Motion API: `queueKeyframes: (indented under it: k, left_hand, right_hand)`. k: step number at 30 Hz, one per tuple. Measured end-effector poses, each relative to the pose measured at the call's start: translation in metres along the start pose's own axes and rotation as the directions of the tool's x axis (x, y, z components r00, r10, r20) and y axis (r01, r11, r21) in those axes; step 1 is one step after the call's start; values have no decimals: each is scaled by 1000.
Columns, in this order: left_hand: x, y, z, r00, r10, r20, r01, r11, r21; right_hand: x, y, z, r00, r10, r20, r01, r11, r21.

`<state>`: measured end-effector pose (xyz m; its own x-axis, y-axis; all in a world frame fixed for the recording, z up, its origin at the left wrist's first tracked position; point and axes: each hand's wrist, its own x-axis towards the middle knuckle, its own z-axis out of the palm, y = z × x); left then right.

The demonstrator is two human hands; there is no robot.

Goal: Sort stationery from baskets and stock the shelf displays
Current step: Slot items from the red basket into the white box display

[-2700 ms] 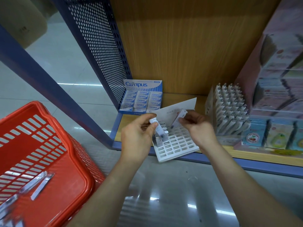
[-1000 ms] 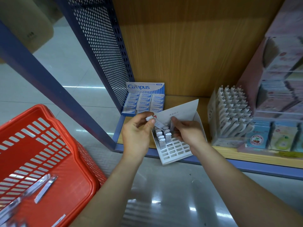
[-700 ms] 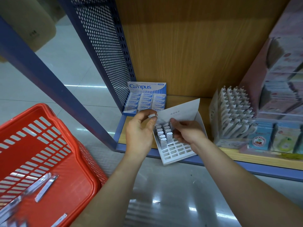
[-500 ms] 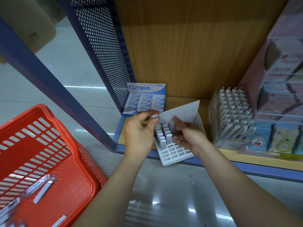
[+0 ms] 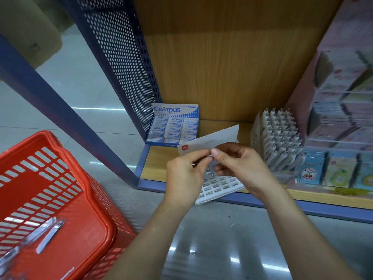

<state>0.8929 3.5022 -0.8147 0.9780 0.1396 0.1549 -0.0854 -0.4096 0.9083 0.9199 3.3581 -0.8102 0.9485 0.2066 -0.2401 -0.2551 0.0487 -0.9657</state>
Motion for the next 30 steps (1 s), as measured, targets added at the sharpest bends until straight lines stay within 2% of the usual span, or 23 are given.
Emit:
queueKeyframes:
  k: [4,7,10,12,14,16,19,27,30]
  left_hand:
    - [0,-3,2,999,-30,23,32,998,-53]
    - [2,-7,1,999,-43,-18,43,999,-15]
    - [5,-23,-4,996,17,-91,10,956,295]
    - [2,-34,-5,1000,17,-1,-14,867,499]
    - [-5,-40,-4,993,-40,110,-31,817,576]
    - [-12,-41,-2,985,-83,150,-22,809,588]
    - [-12,-43,-4,985,-60,160,-44,813,581]
    - [-11,-57,-4,987,19,158,-98,854,511]
    - [-10,-58,-5,984,17,178,-113,830,546]
  right_hand:
    - [3,9,0,998,19,-65,-17,999,34]
    - [9,18,-1,982,66,-174,-29,978,204]
    - [20,26,-5,946,140,-292,-3,906,424]
    - [27,31,-6,940,163,-301,16,857,514]
    - [34,36,-4,941,177,-287,15,828,561]
    - [40,39,-1,941,193,-279,3,817,576]
    - [45,44,1,936,221,-274,-24,815,579]
    - [46,48,0,937,230,-264,-89,887,454]
    - [47,45,-2,945,219,-243,-119,922,368]
